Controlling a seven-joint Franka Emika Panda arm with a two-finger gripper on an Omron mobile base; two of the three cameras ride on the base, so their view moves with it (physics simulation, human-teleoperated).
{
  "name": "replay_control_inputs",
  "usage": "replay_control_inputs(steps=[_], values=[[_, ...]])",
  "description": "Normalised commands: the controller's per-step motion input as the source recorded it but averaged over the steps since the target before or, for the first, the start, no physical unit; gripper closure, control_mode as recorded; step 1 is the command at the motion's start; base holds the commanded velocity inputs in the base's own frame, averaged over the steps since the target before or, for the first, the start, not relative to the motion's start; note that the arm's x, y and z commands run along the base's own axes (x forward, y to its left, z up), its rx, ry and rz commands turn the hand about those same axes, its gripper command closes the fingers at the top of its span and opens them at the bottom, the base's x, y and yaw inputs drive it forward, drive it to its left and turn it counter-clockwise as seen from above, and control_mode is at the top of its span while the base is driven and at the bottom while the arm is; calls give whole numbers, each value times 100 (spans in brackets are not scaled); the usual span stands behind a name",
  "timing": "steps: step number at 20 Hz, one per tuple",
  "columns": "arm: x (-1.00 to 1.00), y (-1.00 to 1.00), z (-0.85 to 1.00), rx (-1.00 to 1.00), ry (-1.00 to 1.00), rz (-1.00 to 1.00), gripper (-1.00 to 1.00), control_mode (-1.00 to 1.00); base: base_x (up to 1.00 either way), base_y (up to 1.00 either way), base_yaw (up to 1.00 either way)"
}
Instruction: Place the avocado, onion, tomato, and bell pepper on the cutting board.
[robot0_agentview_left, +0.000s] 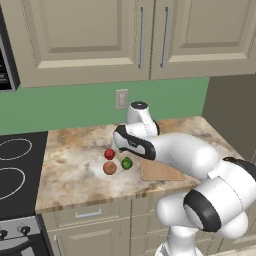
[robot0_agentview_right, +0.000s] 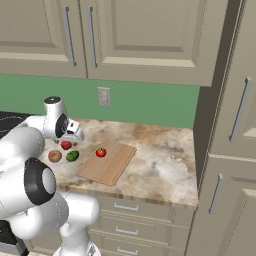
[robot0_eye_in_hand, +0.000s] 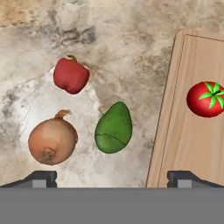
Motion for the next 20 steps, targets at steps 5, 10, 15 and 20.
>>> replay_control_inputs(steps=[5, 10, 15, 20], values=[[3, 0, -19, 0, 3, 0, -100, -100, 0, 0, 0], [0, 0, -21, 0, 4, 0, -100, -100, 0, 0, 0], [2, 0, -26, 0, 6, 0, -100, -100, 0, 0, 0], [7, 0, -21, 0, 6, 0, -100, -100, 0, 0, 0]])
